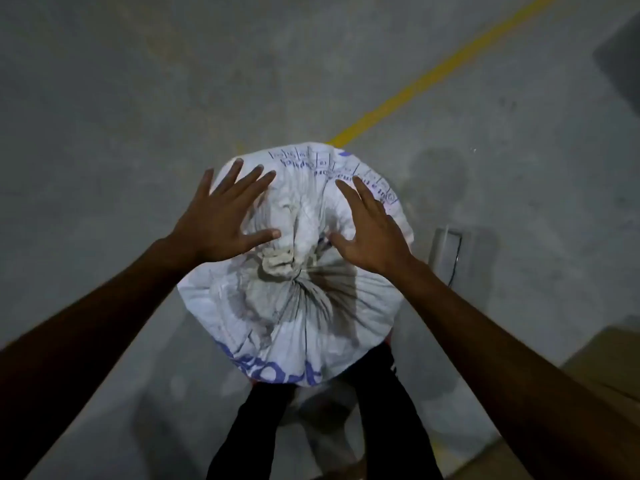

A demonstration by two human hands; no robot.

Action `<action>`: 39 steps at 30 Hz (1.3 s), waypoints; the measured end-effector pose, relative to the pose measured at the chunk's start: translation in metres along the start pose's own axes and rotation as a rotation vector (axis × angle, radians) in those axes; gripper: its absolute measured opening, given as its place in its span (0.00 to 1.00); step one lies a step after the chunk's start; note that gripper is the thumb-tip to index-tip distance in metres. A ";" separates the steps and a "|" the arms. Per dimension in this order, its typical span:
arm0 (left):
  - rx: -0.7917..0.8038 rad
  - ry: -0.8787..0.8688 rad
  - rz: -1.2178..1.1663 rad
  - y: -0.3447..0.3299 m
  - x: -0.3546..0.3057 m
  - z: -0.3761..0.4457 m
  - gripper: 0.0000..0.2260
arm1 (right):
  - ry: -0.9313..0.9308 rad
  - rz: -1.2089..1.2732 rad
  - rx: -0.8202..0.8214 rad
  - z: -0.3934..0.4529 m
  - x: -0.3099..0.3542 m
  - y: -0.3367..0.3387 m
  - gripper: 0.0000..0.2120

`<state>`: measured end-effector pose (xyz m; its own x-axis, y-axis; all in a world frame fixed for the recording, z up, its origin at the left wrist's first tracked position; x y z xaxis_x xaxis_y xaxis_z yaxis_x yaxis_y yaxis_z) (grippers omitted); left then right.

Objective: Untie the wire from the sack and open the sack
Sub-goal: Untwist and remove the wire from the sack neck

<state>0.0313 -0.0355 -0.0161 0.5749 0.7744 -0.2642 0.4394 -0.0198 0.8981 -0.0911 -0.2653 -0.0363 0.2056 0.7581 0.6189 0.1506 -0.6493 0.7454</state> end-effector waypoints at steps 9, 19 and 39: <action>0.056 -0.101 -0.030 -0.024 -0.005 0.021 0.45 | -0.120 0.177 0.039 -0.027 -0.012 -0.068 0.41; 0.085 -0.138 -0.098 -0.007 0.008 0.017 0.40 | 0.001 0.136 0.036 -0.018 0.013 -0.094 0.41; 0.022 -0.312 -0.064 -0.017 0.000 0.010 0.30 | 0.015 0.100 -0.017 -0.012 0.017 -0.108 0.44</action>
<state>0.0307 -0.0413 -0.0353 0.7281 0.5435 -0.4176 0.4939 0.0064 0.8695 -0.1159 -0.1820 -0.1032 0.2045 0.6907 0.6936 0.1141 -0.7206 0.6839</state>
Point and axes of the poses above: each hand's wrist, its own z-axis towards the middle knuckle, its own y-axis out of the back of the hand, x = y × z, the point moved 5 cm from there along z, towards the middle knuckle, and after that the axes turned 6 degrees about y, right-handed, at the moved point
